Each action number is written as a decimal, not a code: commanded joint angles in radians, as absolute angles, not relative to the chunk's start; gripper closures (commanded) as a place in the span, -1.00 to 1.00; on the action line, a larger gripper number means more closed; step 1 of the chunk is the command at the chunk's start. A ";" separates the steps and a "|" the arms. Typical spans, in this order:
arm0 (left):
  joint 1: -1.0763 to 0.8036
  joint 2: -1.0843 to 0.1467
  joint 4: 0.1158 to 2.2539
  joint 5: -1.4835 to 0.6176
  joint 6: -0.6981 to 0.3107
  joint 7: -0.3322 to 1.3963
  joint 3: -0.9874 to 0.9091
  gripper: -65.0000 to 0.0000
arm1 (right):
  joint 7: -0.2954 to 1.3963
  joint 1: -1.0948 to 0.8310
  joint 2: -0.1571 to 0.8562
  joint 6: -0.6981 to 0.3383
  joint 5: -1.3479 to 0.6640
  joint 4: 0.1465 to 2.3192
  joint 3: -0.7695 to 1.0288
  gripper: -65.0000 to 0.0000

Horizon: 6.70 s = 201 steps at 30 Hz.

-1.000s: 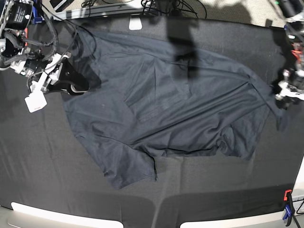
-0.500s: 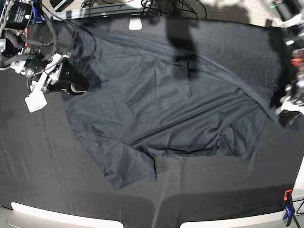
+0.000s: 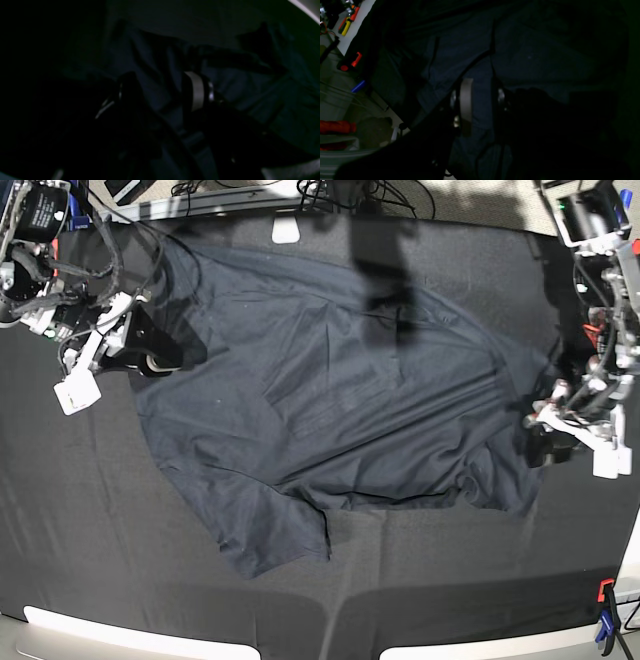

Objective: Layout the t-shirt on the table in an organized manner, then fold the t-shirt properly

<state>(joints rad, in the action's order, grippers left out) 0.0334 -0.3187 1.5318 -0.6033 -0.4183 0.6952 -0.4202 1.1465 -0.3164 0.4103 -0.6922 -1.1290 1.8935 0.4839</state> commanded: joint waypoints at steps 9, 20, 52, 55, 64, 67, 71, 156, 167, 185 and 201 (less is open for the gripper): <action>0.040 -0.435 1.580 -0.635 -0.419 0.813 -0.502 0.17 | 1.129 -0.311 0.424 -0.698 -1.155 1.909 0.489 0.61; 0.027 -0.397 1.386 -0.248 -0.335 0.472 -0.478 0.17 | 1.129 -0.311 0.424 -0.698 -1.155 1.909 0.490 0.61; 0.088 -0.646 1.140 -0.648 -0.553 0.744 -0.457 1.00 | 1.130 -0.319 0.424 -0.698 -1.161 1.909 0.574 0.61; 0.006 -0.702 1.157 -0.762 -0.659 0.763 -0.458 1.00 | 1.130 -0.325 0.424 -0.698 -1.163 1.909 0.653 0.61; -0.067 -0.754 1.158 -1.225 -0.698 1.109 -0.590 1.00 | 1.137 -0.336 0.424 -0.698 -1.155 1.909 0.846 0.61; -0.067 -0.751 1.158 -1.370 -0.698 1.180 -0.653 1.00 | 1.137 -0.338 0.424 -0.698 -1.150 1.909 0.858 0.61; -0.066 -0.730 1.159 -1.404 -0.698 1.179 -0.669 1.00 | 1.138 -0.376 0.424 -0.698 -1.150 1.909 0.850 0.61; -0.400 -0.719 1.345 -1.358 -0.698 1.289 -0.669 1.00 | 0.968 -0.515 0.197 -0.671 -0.422 1.901 0.809 1.00; -0.402 -0.807 1.345 -1.155 -0.698 1.340 -0.669 1.00 | 0.967 -0.515 0.239 -0.670 -0.422 1.901 0.809 1.00; -0.381 -0.931 1.345 -1.286 -0.698 1.212 -0.669 0.37 | 1.139 -0.515 0.397 -0.673 -0.698 1.905 0.812 0.44; -0.027 -0.706 1.342 -0.939 -0.698 0.849 -0.594 0.37 | 0.982 -0.225 0.443 -0.672 -0.680 1.904 0.692 -0.01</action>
